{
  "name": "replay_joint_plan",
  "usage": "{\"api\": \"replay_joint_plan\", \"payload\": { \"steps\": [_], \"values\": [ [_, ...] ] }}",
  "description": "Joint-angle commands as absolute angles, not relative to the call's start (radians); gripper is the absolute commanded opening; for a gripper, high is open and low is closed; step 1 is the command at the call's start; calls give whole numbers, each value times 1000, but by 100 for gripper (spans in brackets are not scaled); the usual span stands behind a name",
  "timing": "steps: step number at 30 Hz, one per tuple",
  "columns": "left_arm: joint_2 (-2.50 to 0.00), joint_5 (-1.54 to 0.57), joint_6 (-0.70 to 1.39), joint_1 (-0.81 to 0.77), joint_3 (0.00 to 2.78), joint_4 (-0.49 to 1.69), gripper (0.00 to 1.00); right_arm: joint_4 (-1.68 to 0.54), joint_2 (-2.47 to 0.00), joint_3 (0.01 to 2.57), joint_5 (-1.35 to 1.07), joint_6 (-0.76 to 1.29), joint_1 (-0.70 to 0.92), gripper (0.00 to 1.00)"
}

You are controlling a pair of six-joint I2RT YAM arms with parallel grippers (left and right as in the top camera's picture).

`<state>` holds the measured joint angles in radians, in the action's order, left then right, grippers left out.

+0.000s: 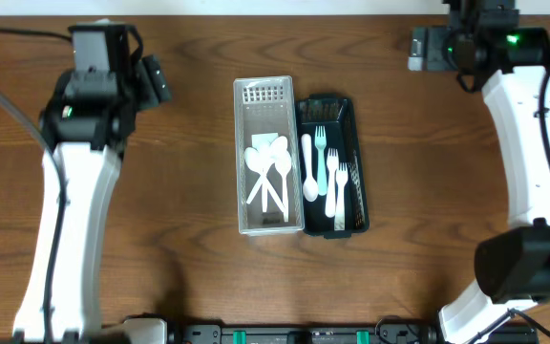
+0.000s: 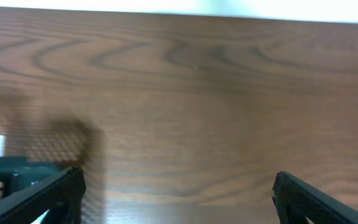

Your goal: Pack container

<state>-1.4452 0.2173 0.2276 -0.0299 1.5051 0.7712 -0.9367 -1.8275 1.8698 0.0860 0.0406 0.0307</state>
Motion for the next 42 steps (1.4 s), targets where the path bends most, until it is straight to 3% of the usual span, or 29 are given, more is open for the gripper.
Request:
{"api": "replay_joint_plan", "payload": {
  "steps": [1,9,15,20,26,32,42],
  "values": [
    [-1282,229,211,-38,1438,747,98,-910,-1681,1770,102,51,6,99],
    [-853,230,210,-153,1077,649,98,-715,-1169,1277,124,74,13,99],
    [-514,276,210,-183,764,657,98,-754,-775,923,138,73,49,99],
    [-352,287,209,-183,594,787,98,-836,-528,719,139,73,49,99],
    [-331,329,210,-183,545,852,98,-963,-435,616,138,73,49,99],
    [-331,572,210,-183,545,845,98,-1070,-439,605,138,73,49,99],
    [-331,577,210,-183,545,860,98,-1070,-439,605,138,73,49,99]
  ]
}}
